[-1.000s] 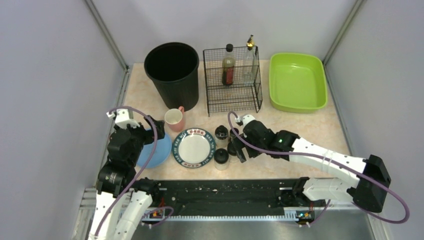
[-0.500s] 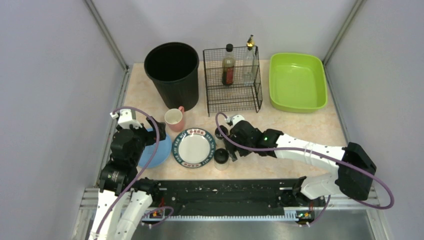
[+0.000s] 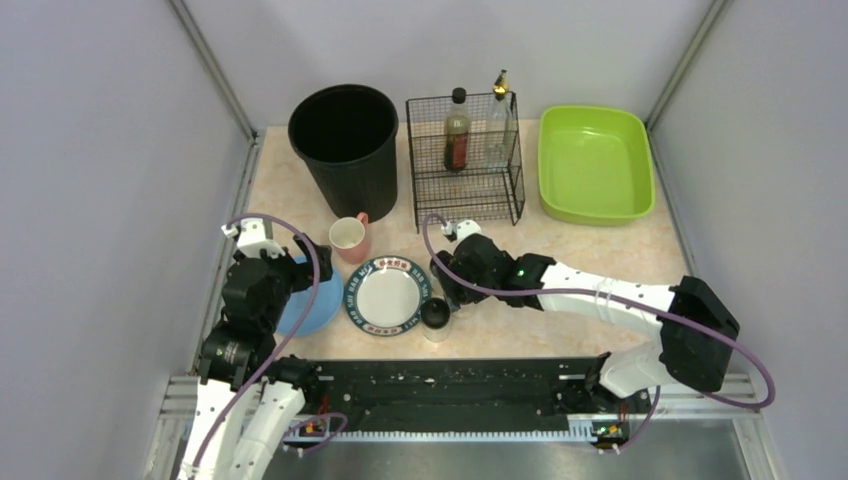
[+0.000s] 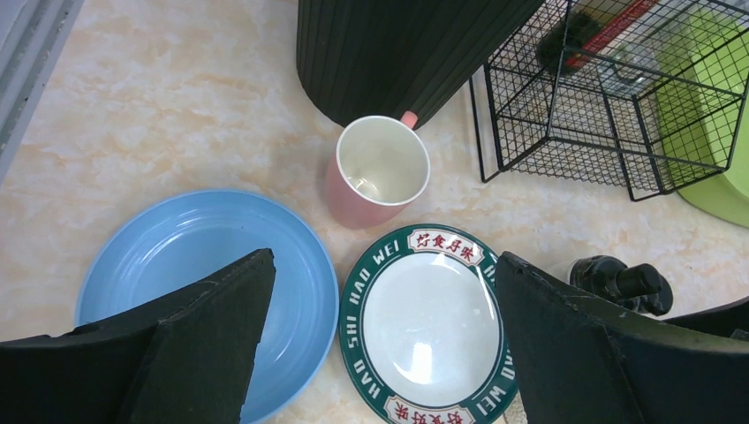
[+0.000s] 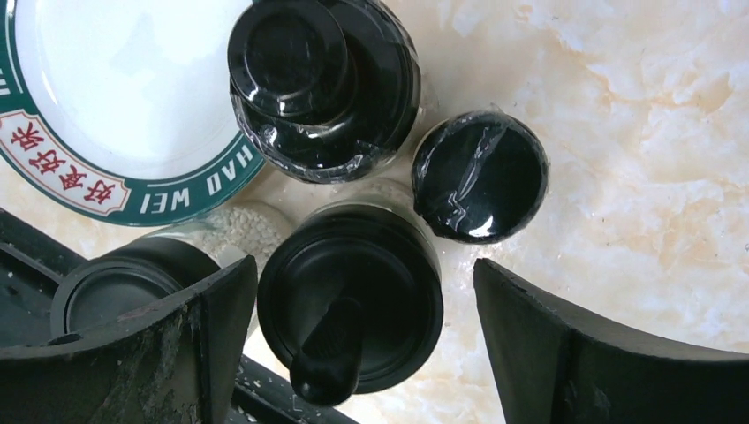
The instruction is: Clear the kitchen counter
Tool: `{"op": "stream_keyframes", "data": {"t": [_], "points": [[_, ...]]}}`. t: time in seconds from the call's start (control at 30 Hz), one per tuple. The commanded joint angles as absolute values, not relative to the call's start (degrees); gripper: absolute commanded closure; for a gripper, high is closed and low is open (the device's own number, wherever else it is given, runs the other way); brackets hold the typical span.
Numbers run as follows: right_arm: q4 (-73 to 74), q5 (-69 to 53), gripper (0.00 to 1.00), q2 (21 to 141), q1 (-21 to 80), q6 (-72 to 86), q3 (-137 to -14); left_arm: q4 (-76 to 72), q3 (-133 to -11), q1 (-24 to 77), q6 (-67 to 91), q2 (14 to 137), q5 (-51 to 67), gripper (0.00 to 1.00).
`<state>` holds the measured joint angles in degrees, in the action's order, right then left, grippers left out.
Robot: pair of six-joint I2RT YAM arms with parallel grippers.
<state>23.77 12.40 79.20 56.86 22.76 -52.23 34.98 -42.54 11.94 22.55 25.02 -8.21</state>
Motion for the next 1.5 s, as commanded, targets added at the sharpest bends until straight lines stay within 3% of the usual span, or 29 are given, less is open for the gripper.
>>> {"op": "stream_keyframes", "data": {"t": [0.0,0.17,0.33,0.43,0.63,0.73,1.17,1.47], "points": [[20.65,13.29,0.09,80.86,57.73,23.78,-55.38,34.18,-42.23,12.13,21.91,24.56,-8.13,0.01],[19.91,14.54,0.13,81.47,57.72,24.08,-54.56,34.10,-42.19,12.12,21.88,24.59,-8.09,0.01],[20.61,15.76,0.28,81.31,57.76,23.85,-54.31,34.00,-42.23,12.13,21.88,24.83,-7.84,0.01],[21.80,16.82,0.42,81.34,57.84,23.54,-54.43,33.99,-42.20,12.13,21.91,24.91,-7.72,0.01],[24.67,19.25,0.85,79.35,58.19,23.07,-55.05,33.75,-42.20,12.13,21.71,25.14,-7.49,0.01],[27.22,19.46,0.99,76.93,58.19,22.66,-56.30,33.77,-42.27,12.12,21.71,25.44,-7.11,0.01],[43.16,29.93,1.00,65.03,58.00,18.91,-63.88,33.89,-42.11,12.13,21.71,24.96,-6.77,0.01],[40.64,28.91,1.00,68.36,50.59,10.98,-76.25,33.93,-42.04,12.13,21.71,24.68,-6.85,0.01]]}}
